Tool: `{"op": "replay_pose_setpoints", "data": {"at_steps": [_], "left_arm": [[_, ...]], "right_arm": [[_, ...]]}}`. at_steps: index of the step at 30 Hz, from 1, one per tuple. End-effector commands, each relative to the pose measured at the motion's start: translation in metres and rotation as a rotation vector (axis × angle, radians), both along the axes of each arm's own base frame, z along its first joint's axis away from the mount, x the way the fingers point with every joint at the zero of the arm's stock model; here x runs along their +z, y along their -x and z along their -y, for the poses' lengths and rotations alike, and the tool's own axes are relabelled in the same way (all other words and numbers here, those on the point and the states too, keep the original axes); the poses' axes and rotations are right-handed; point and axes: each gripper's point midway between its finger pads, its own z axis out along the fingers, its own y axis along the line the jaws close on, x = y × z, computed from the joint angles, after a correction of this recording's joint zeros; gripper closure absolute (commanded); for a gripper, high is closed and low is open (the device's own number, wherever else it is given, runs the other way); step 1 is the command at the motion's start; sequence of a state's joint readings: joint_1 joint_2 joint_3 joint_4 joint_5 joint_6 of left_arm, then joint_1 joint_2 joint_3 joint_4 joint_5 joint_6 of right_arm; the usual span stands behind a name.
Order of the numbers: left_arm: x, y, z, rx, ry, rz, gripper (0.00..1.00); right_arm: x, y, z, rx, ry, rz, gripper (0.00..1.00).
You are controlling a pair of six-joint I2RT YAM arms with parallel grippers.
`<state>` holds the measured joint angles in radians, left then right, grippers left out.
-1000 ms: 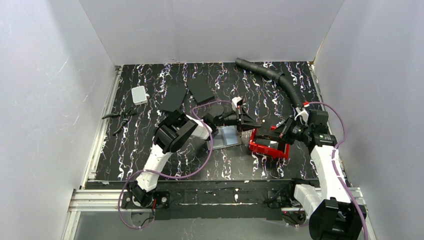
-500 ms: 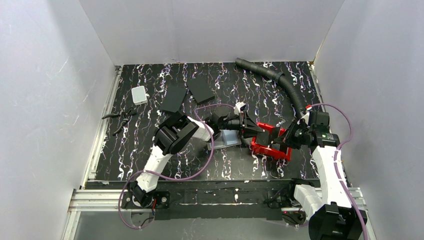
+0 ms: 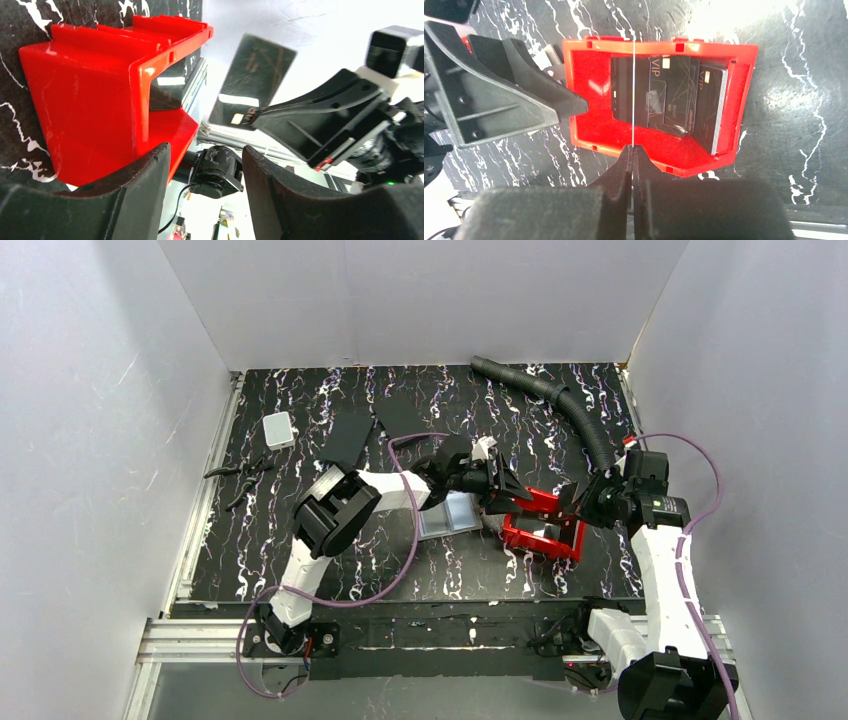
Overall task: Put the credit cards into the card holder
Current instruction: Pick up the credit card from the storage box, then insert the credit card into the card holder.
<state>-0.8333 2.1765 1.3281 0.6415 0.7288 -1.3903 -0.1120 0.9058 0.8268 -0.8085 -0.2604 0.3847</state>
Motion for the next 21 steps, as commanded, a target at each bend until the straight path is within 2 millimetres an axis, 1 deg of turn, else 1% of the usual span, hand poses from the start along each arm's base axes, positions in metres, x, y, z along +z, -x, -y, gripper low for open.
{"op": "replay_pose_setpoints", "data": {"at_steps": [1,3,5,7,9,10,11,12,13,15,16,17,18,19,21], "left_arm": [[0.006,0.008,-0.008,-0.013,-0.104,0.039,0.46],[0.021,0.006,-0.014,-0.014,-0.101,0.085,0.45],[0.035,0.005,-0.03,-0.01,-0.115,0.138,0.44],[0.044,0.002,-0.054,0.011,-0.147,0.182,0.4],[0.047,-0.003,-0.085,0.046,-0.183,0.199,0.34],[0.048,-0.004,-0.102,0.063,-0.202,0.206,0.32],[0.044,-0.005,-0.119,0.084,-0.239,0.207,0.31],[0.041,-0.001,-0.142,0.096,-0.298,0.217,0.31],[0.037,0.002,-0.16,0.104,-0.351,0.227,0.31],[0.029,0.003,-0.191,0.132,-0.42,0.237,0.29],[0.024,0.006,-0.2,0.128,-0.436,0.219,0.3],[0.018,0.008,-0.208,0.121,-0.443,0.184,0.35],[0.01,0.012,-0.213,0.117,-0.447,0.147,0.41],[0.004,0.014,-0.215,0.113,-0.442,0.117,0.48],[-0.006,0.015,-0.214,0.113,-0.432,0.09,0.55]], "right_arm": [[0.025,-0.013,0.008,0.008,0.055,0.075,0.99],[0.036,-0.019,0.002,0.053,0.044,0.127,0.99],[0.047,-0.027,-0.016,0.138,0.002,0.187,0.99],[0.055,-0.033,-0.034,0.211,-0.059,0.226,0.99],[0.056,-0.041,-0.048,0.258,-0.084,0.231,0.99],[0.055,-0.041,-0.06,0.302,-0.09,0.225,0.99],[0.052,-0.043,-0.07,0.333,-0.096,0.216,0.99],[0.053,-0.046,-0.081,0.362,-0.102,0.222,0.99],[0.05,-0.047,-0.094,0.396,-0.112,0.217,0.99],[0.047,-0.048,-0.124,0.462,-0.152,0.212,0.99],[0.044,-0.046,-0.14,0.5,-0.182,0.204,0.99],[0.042,-0.044,-0.156,0.54,-0.226,0.198,0.99],[0.034,-0.042,-0.169,0.572,-0.269,0.167,0.99],[0.028,-0.041,-0.18,0.596,-0.304,0.139,0.99],[0.012,-0.037,-0.198,0.652,-0.351,0.076,0.99]]}}
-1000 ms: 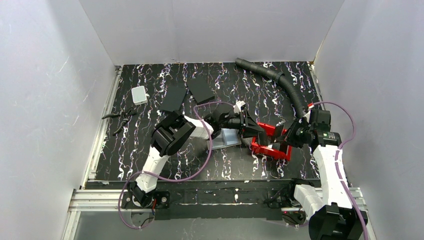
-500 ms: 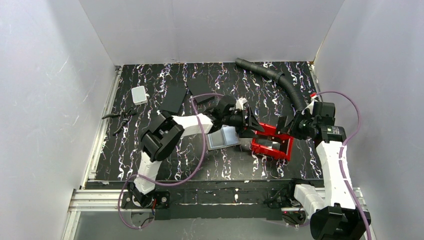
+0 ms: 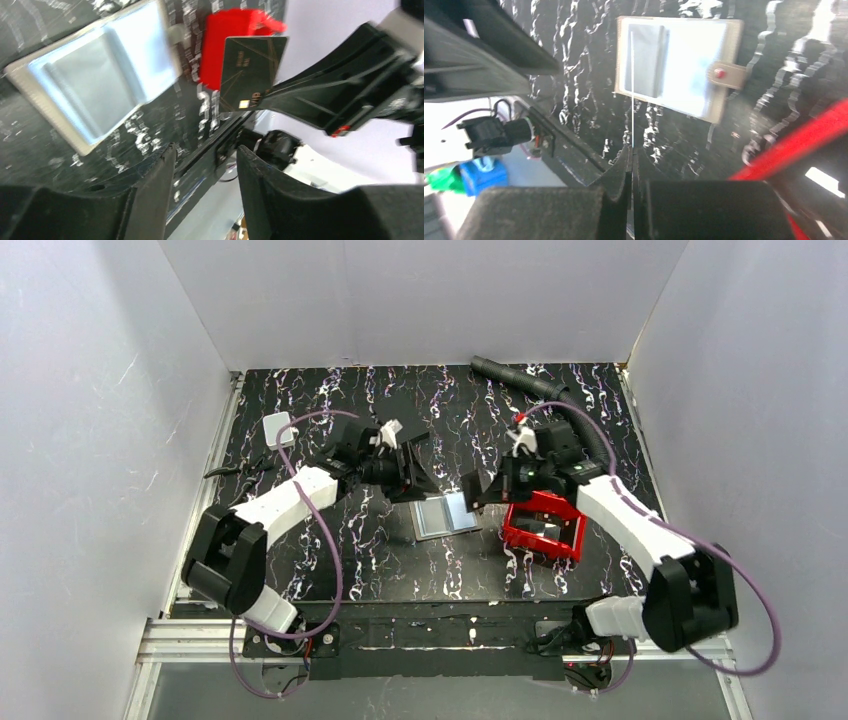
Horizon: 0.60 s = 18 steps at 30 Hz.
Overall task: Put the credit cards into the card holder
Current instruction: Insert the credit card into the card holder.
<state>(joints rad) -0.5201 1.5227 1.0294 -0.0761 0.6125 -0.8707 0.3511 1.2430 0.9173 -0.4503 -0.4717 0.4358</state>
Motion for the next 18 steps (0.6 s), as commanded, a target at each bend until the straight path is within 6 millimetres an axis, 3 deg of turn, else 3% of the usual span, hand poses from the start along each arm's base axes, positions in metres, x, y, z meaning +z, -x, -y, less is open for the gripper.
{"op": "replay_pose_setpoints", "data": {"at_steps": [1,4,8,18], "left_arm": [[-0.056,0.031,-0.014,-0.055,-0.081,-0.178,0.57],[-0.076,0.028,-0.011,-0.039,-0.098,-0.251,0.66],[-0.093,0.023,-0.009,-0.027,-0.132,-0.283,0.7],[-0.125,0.023,-0.018,0.002,-0.253,-0.375,0.72]], "right_arm": [[-0.006,-0.007,-0.047,0.116,-0.134,-0.044,0.99],[-0.021,-0.007,-0.058,0.156,-0.14,-0.082,0.99],[-0.054,-0.001,-0.061,0.197,-0.091,-0.184,0.99],[-0.08,0.003,-0.055,0.197,-0.041,-0.214,0.99]]}}
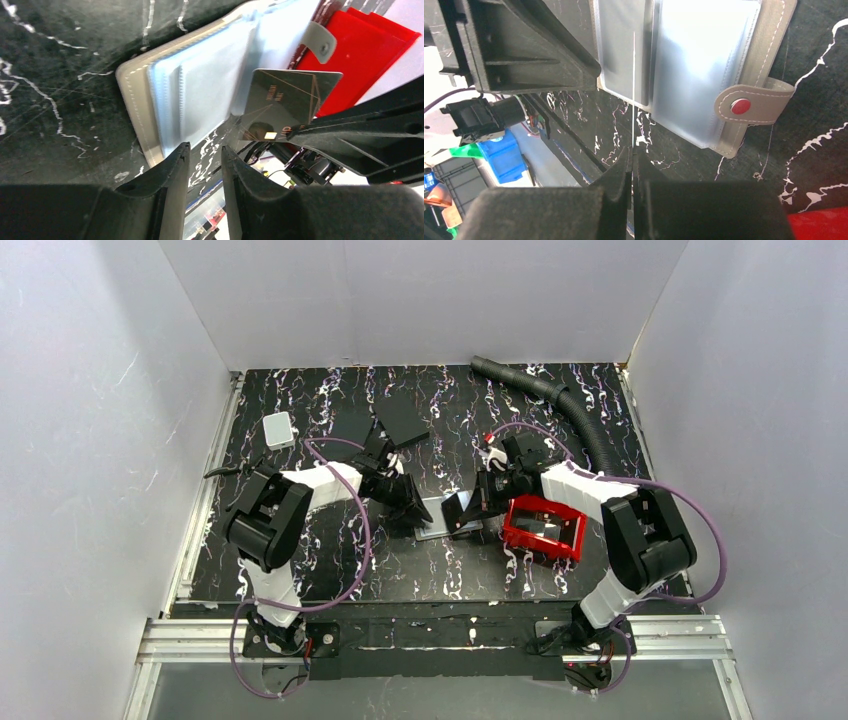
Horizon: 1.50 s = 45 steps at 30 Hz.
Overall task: Put the credit cards into the card holder
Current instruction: Insert the credit card into the card holder.
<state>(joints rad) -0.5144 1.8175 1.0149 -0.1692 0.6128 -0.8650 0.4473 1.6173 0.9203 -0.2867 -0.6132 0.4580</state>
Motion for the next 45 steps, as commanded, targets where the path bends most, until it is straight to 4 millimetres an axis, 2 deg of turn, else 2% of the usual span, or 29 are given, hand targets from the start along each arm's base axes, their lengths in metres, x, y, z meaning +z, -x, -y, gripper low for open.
{"op": "replay_pose_setpoints", "data": {"at_steps": [1,15,24,34,45], "left_arm": [[-0.007,0.006,-0.007,-0.008,-0.067,-0.032,0.72],[-0.02,0.012,-0.014,-0.036,-0.128,-0.075,0.7],[-0.026,0.016,-0.019,-0.047,-0.162,-0.094,0.69],[-0.026,0.015,-0.018,-0.05,-0.162,-0.1,0.69],[-0.032,0.016,-0.023,-0.06,-0.19,-0.107,0.71]], "right_arm": [[0.0,-0.005,-0.004,0.028,-0.011,0.035,0.99],[-0.013,-0.005,0.0,0.032,0.007,-0.002,0.99],[-0.005,-0.01,0.005,0.016,0.012,0.012,0.99],[-0.012,-0.002,-0.007,0.07,-0.057,-0.035,0.99],[-0.021,-0.014,-0.011,0.078,-0.071,0.016,0.99]]}}
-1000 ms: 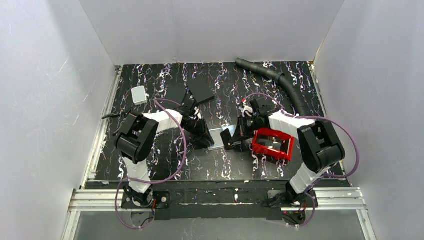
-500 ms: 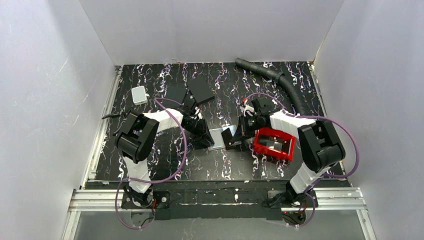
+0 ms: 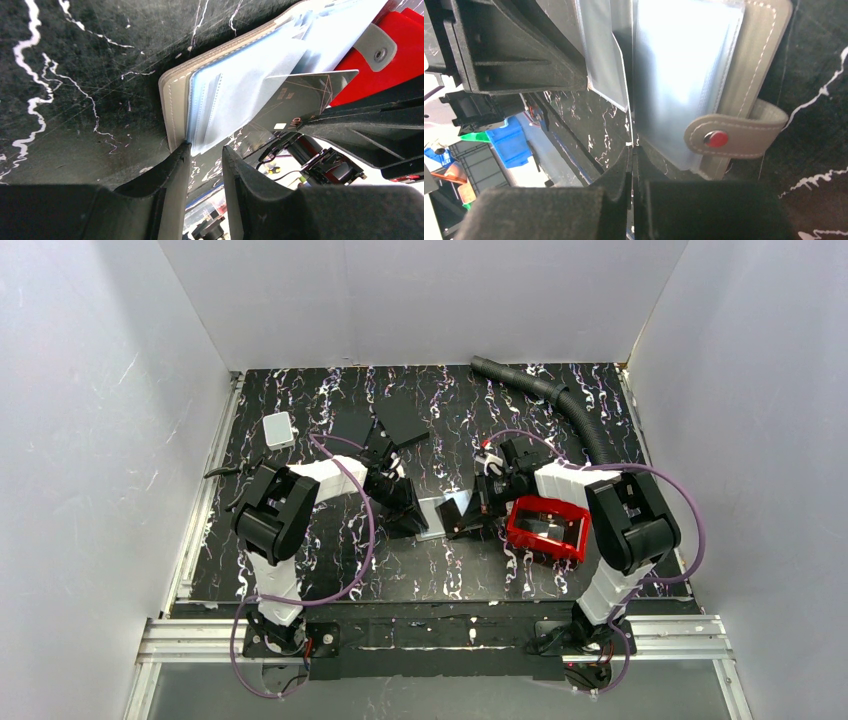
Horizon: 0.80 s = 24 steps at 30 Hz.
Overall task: Put the credit cards into the card holder
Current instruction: Insert the credit card into the card holder.
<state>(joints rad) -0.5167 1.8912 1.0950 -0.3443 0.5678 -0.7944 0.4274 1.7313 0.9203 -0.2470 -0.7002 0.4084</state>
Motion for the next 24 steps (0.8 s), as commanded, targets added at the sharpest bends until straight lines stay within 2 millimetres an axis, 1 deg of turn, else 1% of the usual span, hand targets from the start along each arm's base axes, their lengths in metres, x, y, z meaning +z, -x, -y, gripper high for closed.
{"op": "replay_pose_setpoints", "data": {"at_steps": [1,11,22,24], "left_arm": [[-0.014,0.008,-0.01,-0.024,-0.074,-0.026,0.71],[-0.015,0.01,-0.011,-0.029,-0.074,-0.032,0.71],[-0.015,0.012,-0.007,-0.032,-0.072,-0.035,0.71],[-0.014,0.012,-0.006,-0.033,-0.07,-0.035,0.71]], "right_arm": [[0.003,-0.018,-0.01,0.019,-0.043,0.087,0.99],[0.003,-0.037,-0.012,-0.017,-0.026,0.145,0.99],[0.001,-0.039,-0.017,-0.06,-0.069,0.155,0.99],[0.0,-0.037,-0.016,-0.061,-0.066,0.152,0.99]]}}
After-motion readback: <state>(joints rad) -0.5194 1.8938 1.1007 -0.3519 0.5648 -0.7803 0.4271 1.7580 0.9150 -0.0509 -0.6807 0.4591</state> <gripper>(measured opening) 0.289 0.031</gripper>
